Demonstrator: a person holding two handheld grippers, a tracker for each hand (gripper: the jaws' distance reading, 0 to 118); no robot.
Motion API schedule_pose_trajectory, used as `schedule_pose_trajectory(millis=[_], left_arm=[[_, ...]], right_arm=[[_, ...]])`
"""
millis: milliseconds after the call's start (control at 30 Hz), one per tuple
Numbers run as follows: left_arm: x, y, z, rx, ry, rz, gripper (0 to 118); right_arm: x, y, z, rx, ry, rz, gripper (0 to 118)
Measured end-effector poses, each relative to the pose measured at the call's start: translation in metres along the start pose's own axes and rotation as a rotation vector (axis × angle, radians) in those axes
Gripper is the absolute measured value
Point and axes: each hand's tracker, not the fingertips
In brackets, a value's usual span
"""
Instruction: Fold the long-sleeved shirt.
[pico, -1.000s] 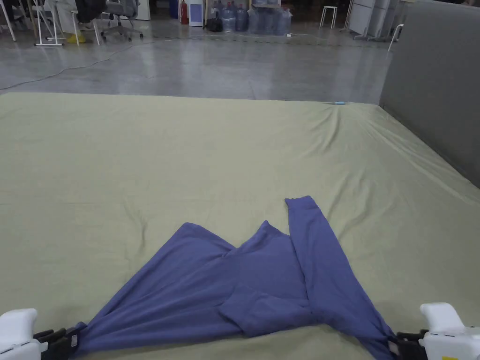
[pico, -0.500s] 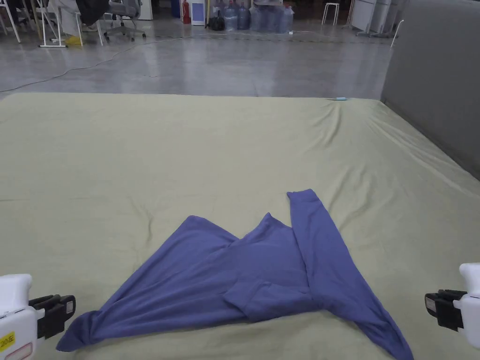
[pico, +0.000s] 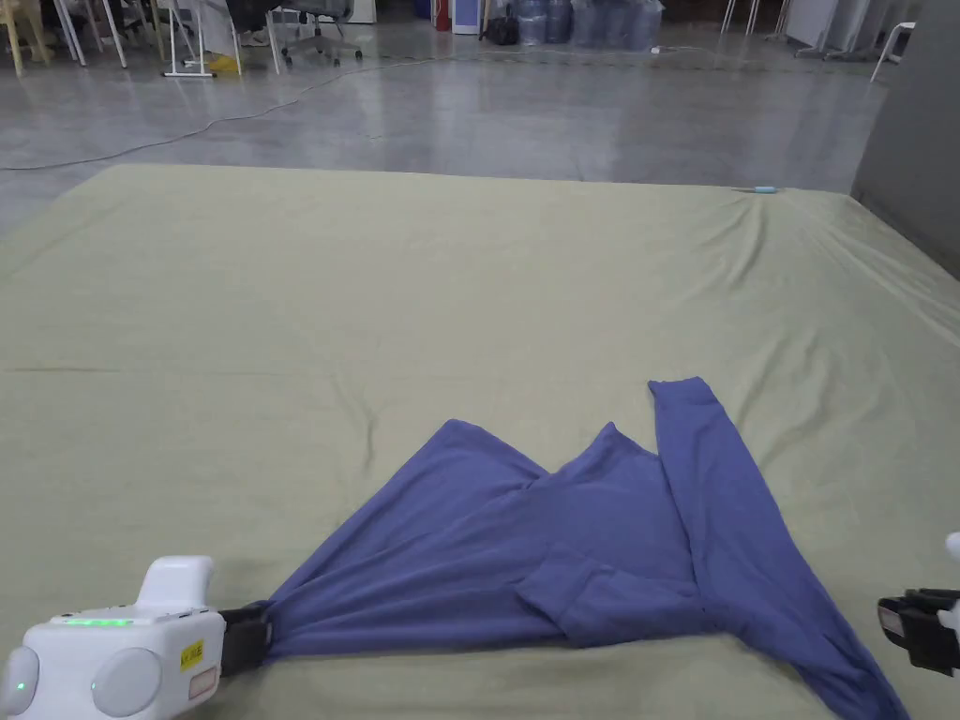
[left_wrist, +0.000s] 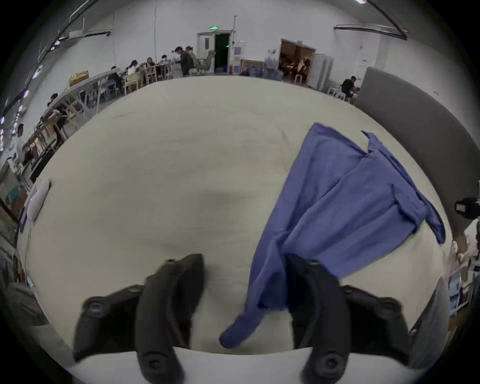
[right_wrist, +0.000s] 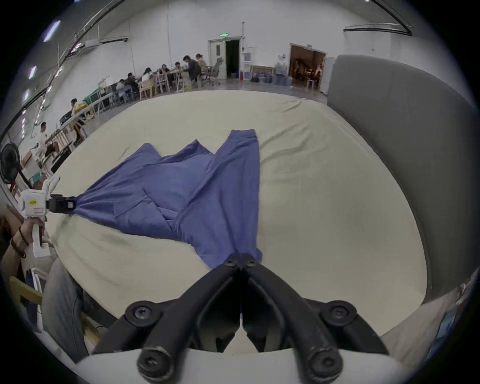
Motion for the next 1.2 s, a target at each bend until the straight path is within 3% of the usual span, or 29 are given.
schedule_pose_trajectory(millis=[67, 100, 133, 233, 300, 367, 400, 433, 533, 667, 800, 867, 933, 967, 1067, 1133, 1200], left_arm=[[0.006, 0.0, 0.013, 0.04, -0.004, -0.001, 34], [0.008, 0.002, 0.018, 0.057, -0.054, -0.003, 0], [0.011, 0.003, 0.022, 0.083, -0.124, 0.011, 0], [0.023, 0.012, 0.029, 0.083, -0.03, -0.089, 0], [0.023, 0.015, 0.031, 0.081, -0.048, -0.075, 0], [0.022, 0.017, 0.031, 0.071, -0.075, -0.037, 0], [0.022, 0.017, 0.031, 0.066, -0.076, -0.021, 0], [0.021, 0.017, 0.03, 0.061, -0.079, -0.005, 0], [0.017, 0.017, 0.028, 0.044, -0.094, 0.011, 0], [0.014, 0.017, 0.026, 0.04, -0.096, 0.034, 0], [0.014, 0.019, 0.024, 0.036, -0.094, 0.036, 0], [0.015, 0.02, 0.025, 0.035, -0.088, 0.028, 0], [0.017, 0.023, 0.026, 0.034, -0.082, 0.027, 0], [0.017, 0.026, 0.027, 0.037, -0.077, 0.029, 0], [0.015, 0.042, 0.032, 0.078, -0.089, 0.037, 0], [0.015, 0.071, 0.042, 0.14, -0.093, 0.04, 0], [0.016, 0.107, 0.058, 0.223, -0.123, 0.047, 0]], right_arm=[[-0.011, 0.025, -0.015, -0.012, 0.013, 0.07, 0], [-0.017, 0.039, -0.022, -0.01, 0.016, 0.105, 0], [-0.026, 0.061, -0.031, 0.001, 0.024, 0.153, 0], [-0.042, 0.129, -0.075, 0.035, 0.071, 0.244, 0], [-0.057, 0.174, -0.111, 0.023, 0.152, 0.324, 3], [-0.076, 0.21, -0.153, -0.011, 0.184, 0.402, 69], [-0.083, 0.223, -0.175, -0.06, 0.195, 0.412, 92], [-0.09, 0.232, -0.198, -0.097, 0.171, 0.427, 96], [-0.098, 0.25, -0.249, -0.142, 0.123, 0.482, 96], [-0.091, 0.247, -0.298, -0.259, 0.123, 0.443, 95], [-0.092, 0.23, -0.327, -0.341, 0.099, 0.459, 90], [-0.094, 0.226, -0.322, -0.351, 0.198, 0.355, 62], [-0.099, 0.224, -0.311, -0.313, 0.149, 0.43, 36], [-0.103, 0.223, -0.304, -0.318, 0.153, 0.447, 4], [-0.101, 0.224, -0.283, -0.296, 0.099, 0.435, 2], [-0.088, 0.241, -0.25, -0.19, 0.07, 0.35, 2], [-0.069, 0.261, -0.209, -0.135, 0.103, 0.268, 2]])
